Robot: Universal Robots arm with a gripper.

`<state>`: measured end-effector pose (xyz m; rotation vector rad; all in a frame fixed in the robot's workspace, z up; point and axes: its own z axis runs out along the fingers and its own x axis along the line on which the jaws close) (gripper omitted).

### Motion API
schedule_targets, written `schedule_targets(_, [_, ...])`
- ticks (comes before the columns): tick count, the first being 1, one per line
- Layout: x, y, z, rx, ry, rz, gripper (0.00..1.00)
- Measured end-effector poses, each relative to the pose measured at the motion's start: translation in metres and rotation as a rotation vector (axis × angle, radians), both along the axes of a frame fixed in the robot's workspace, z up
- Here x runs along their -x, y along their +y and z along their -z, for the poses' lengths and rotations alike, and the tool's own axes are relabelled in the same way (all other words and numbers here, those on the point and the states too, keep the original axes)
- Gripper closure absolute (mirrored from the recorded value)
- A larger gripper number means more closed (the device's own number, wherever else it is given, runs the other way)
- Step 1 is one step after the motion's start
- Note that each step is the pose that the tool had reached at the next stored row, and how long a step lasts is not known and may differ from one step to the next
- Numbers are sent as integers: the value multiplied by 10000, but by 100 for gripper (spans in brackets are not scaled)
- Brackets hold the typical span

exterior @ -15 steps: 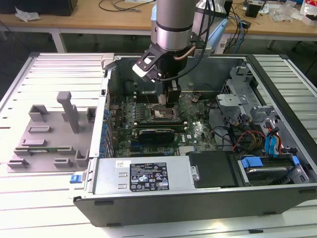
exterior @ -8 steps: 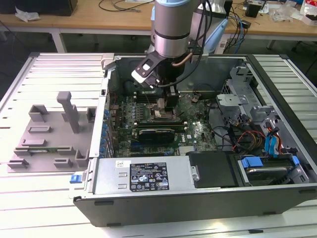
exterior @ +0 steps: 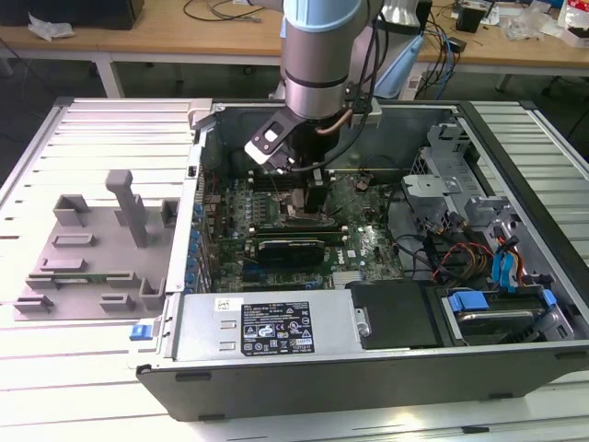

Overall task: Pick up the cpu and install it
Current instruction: 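Place the cpu into insertion slot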

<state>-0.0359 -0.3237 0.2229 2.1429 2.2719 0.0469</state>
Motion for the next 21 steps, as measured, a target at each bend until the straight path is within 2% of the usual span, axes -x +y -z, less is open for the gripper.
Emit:
schedule_targets(5, [11, 14, 68, 1, -1, 87, 45])
schedule_targets(13, [48, 104, 192, 0, -1, 87, 45])
schedule_targets(17, [43, 97, 206, 1, 0, 454, 45])
schedule_targets(21, [42, 93, 206, 1, -1, 196, 45])
